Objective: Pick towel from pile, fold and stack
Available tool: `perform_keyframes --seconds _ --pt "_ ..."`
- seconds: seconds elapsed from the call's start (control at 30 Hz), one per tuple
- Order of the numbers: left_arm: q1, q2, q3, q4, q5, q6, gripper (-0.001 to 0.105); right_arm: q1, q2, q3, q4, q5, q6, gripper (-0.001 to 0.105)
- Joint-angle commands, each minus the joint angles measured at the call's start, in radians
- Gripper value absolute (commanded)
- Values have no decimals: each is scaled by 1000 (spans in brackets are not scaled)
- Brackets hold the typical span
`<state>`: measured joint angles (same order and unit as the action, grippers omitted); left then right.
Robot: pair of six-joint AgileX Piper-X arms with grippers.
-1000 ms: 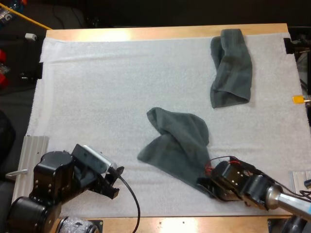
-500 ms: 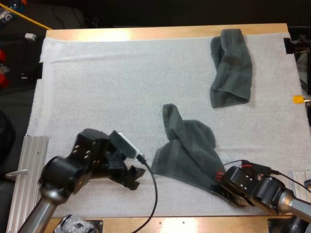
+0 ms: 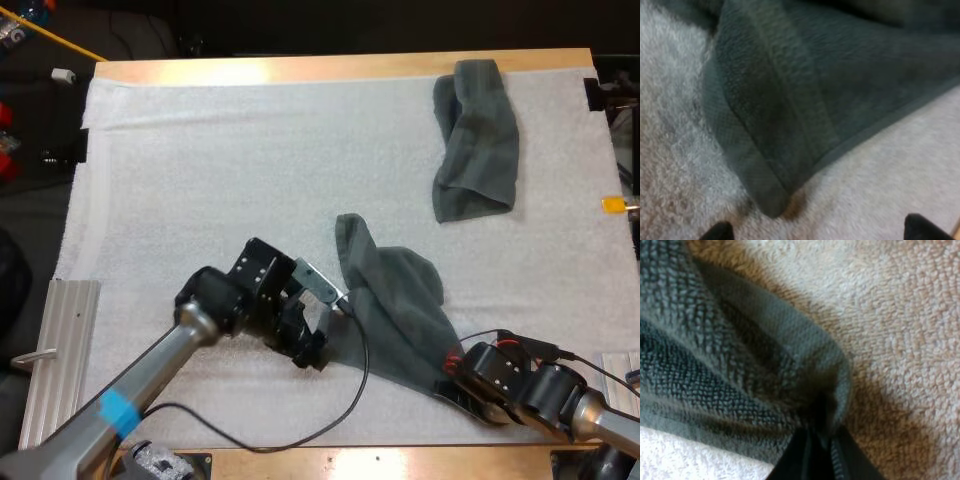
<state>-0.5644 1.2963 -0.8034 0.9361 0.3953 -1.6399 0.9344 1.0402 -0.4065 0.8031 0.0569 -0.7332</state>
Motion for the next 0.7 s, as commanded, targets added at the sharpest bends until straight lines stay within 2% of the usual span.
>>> perform_keyframes --seconds 0.0,0.37,0.43,0.5,0.63,0.67 --pt "-3 25 -3 -19 5 -11 66 -4 -8 -2 11 14 -6 0" --pt "-3 227 -3 -49 8 -12 66 -4 -8 -2 11 14 -6 0" --pt "-3 248 -3 -56 30 -12 66 -4 -8 -2 11 14 -6 0" --pt "-3 265 -3 -65 93 -12 65 -4 -8 -2 11 14 -6 0" --pt "-3 270 -3 -79 149 -12 54 -4 -8 -2 11 14 -6 0" --pt "-3 270 -3 -79 149 -12 47 -4 -8 -2 11 14 -6 0"
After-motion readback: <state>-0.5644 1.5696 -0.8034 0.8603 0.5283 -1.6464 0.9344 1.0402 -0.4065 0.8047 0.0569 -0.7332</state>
